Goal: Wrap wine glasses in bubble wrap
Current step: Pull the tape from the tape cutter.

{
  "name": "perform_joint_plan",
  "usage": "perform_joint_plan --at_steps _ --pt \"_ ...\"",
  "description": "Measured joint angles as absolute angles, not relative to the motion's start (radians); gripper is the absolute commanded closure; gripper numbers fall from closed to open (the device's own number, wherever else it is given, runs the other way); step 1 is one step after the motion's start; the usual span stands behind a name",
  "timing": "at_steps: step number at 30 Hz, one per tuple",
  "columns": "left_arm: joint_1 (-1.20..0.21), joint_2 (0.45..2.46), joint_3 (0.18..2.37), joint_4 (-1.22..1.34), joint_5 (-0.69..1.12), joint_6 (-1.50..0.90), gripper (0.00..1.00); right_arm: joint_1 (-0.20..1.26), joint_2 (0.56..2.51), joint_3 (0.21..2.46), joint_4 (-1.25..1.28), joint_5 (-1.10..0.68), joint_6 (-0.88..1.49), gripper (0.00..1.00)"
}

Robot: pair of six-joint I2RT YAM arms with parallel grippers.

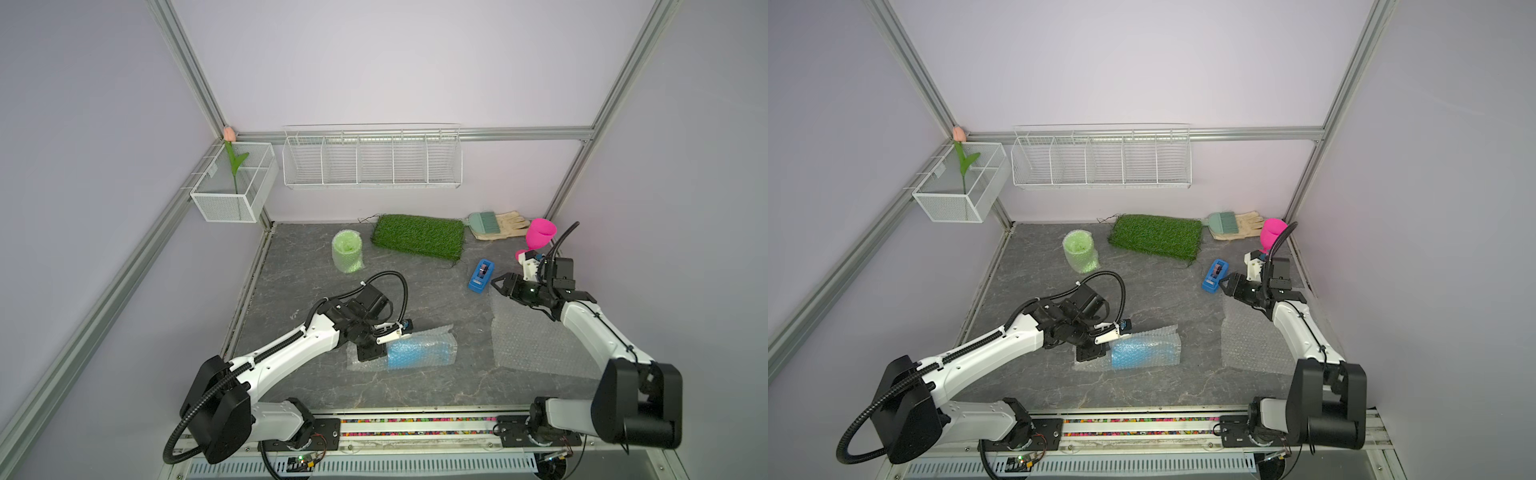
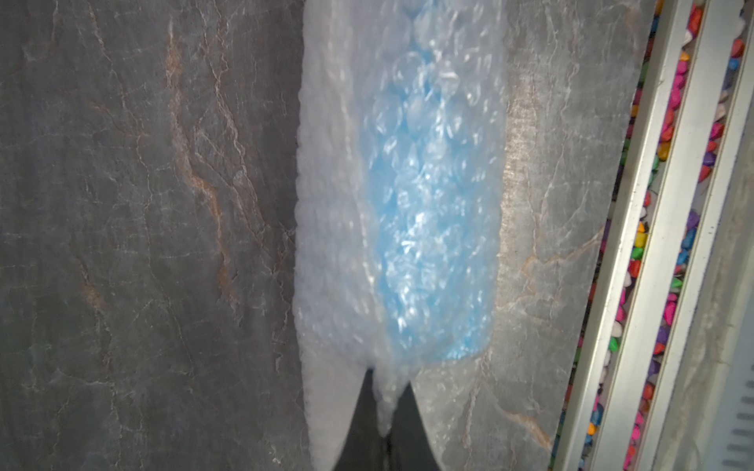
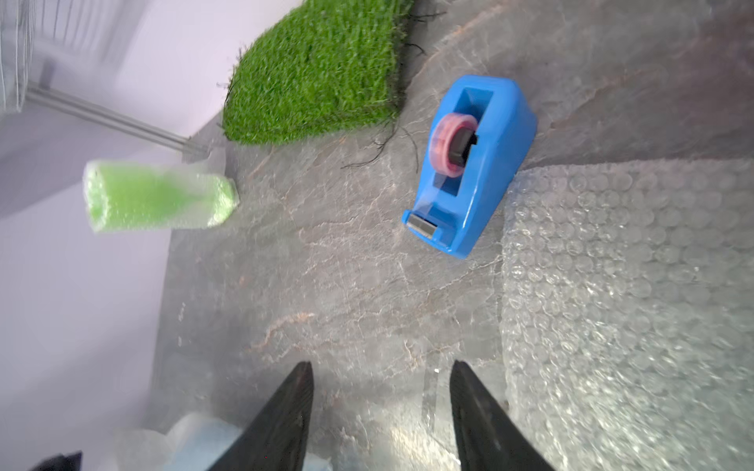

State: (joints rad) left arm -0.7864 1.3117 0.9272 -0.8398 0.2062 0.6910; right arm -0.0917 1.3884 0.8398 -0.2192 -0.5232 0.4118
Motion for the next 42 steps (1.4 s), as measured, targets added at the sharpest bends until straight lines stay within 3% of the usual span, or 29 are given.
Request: perform_joint_plan --at_steps 7,30,42 --pt "-0.786 1.312 0.926 -0.839 0.207 0.691 0.98 -0.095 1.609 0.873 -0.059 -0.572 0.604 0.62" --pt "-0.786 1.313 0.921 -0.839 0.210 0.691 0.98 -0.039 1.867 0.973 0.170 -0.599 0.745 0.72" --pt "-0.786 1.316 0.921 -0.839 0.214 0.691 0.99 -0.036 1.898 0.980 0.217 -0.599 0.797 0.91"
